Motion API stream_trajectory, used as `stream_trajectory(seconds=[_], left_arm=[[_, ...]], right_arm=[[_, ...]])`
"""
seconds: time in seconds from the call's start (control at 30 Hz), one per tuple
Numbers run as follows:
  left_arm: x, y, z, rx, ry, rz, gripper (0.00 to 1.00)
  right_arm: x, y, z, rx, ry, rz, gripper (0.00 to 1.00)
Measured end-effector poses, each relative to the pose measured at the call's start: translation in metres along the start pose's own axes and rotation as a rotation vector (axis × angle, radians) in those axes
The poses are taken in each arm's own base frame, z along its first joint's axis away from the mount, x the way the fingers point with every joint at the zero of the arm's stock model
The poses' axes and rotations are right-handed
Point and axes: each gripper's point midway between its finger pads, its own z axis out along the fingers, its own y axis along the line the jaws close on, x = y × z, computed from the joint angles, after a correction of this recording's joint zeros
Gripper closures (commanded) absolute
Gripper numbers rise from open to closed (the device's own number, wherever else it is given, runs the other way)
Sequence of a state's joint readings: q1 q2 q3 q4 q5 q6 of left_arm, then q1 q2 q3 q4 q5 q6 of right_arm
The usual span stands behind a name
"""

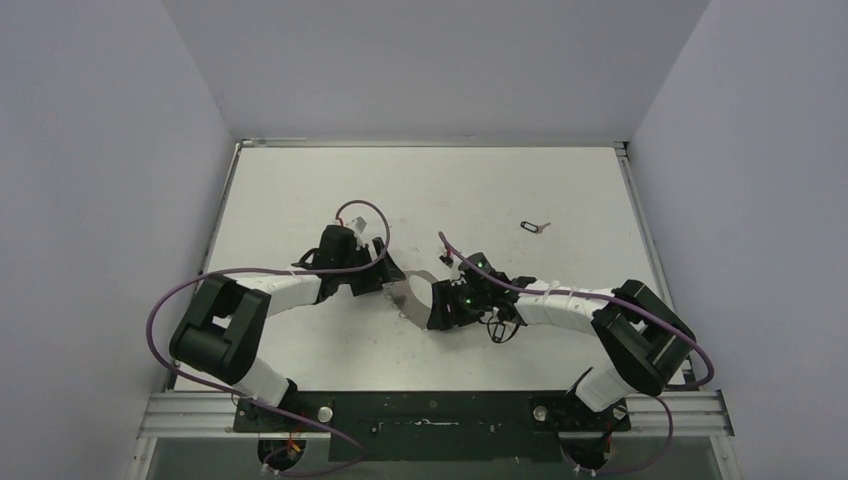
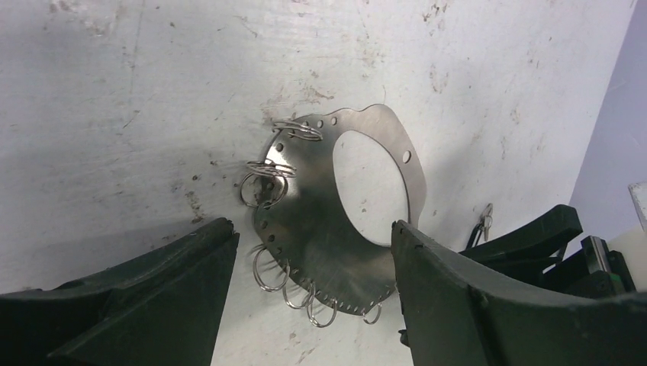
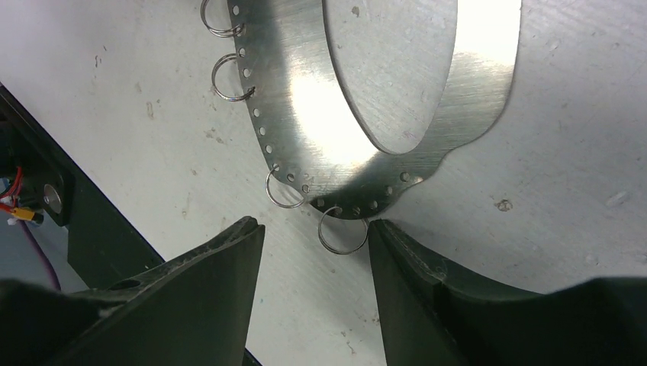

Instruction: Put the keys on the keyring

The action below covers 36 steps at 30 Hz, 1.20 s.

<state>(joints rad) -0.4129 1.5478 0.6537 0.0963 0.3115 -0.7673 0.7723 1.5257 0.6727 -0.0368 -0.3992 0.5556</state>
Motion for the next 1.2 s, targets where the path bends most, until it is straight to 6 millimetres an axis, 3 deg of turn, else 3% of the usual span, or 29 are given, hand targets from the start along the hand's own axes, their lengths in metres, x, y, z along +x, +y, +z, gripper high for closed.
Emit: stream_trajectory(seconds=[0.37, 0.57, 0.73, 0.97, 1.2], left_arm=[[-0.016, -0.019, 0.024, 0.066, 0.026, 0.030, 0.28], [-0.033, -0.029, 0.041, 0.073, 0.024, 0.082, 0.29], [-0.035, -0.025, 0.039, 0.030, 0.024, 0.133, 0.29], [-0.016, -0.015, -0.004, -0.072, -0.005, 0.223, 0.29], [-0.006, -0.023, -0.069, -0.025, -0.144, 0.264, 0.28]], right_arm=[[-0.013, 0.003, 0.000, 0.028, -0.018, -0.018, 0.36], [-0.029, -0.002, -0.034, 0.106, -0.099, -0.124, 0.33], [-0.049, 0.004, -0.058, 0.113, -0.206, -0.242, 0.32], [-0.041, -0.004, -0.060, 0.110, -0.245, -0.357, 0.31], [-0.047, -0.007, -0.046, 0.137, -0.207, -0.315, 0.42]])
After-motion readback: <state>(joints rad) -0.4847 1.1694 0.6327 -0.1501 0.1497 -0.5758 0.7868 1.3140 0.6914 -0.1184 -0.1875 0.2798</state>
